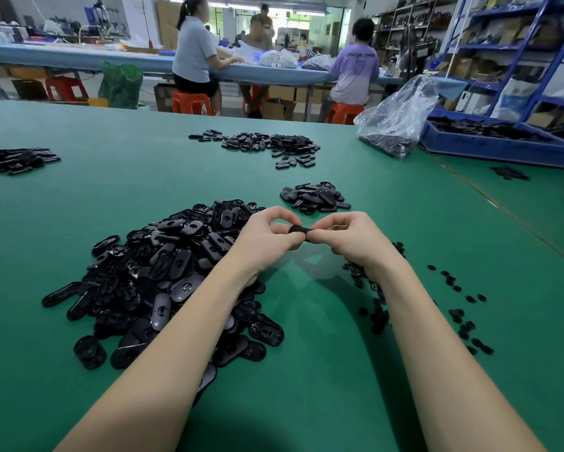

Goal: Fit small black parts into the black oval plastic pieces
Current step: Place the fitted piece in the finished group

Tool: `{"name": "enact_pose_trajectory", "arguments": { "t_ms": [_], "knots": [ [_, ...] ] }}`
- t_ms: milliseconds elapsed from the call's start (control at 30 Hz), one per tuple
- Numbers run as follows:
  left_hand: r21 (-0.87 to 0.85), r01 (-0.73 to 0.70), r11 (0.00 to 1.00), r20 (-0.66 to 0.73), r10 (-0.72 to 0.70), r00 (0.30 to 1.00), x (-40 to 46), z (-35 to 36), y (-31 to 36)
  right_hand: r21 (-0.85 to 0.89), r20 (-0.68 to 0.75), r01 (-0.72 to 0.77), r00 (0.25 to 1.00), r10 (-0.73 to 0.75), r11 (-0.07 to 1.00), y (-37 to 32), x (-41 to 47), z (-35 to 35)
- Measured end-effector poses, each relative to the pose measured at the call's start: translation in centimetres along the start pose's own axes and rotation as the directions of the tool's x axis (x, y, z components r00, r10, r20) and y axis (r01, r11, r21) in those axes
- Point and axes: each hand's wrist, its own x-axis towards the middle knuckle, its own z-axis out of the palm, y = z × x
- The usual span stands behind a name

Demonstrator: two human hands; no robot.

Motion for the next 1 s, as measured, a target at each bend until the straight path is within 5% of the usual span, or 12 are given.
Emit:
{"name": "enact_pose_trajectory", "arguments": {
  "t_ms": [567,800,1000],
  "knots": [
    [0.120,0.013,0.993,-0.092,-0.002,0.996,0.7,0.6,-1.1,-0.186,-0.093,0.158,0.980,-0.178,0.970,0.7,0.2,1.2],
    [-0.056,-0.030,0.998,-0.092,0.025,0.995,0.7,-0.2,-0.9,-0.184,-0.013,0.295,0.953,-0.302,0.938,0.6,0.0,0.7],
    [-0.043,-0.034,0.998,-0.104,0.030,0.994,0.7,0.0,-0.7,-0.237,-0.064,0.251,0.960,-0.273,0.939,1.1,0.3,0.4]
  ]
}}
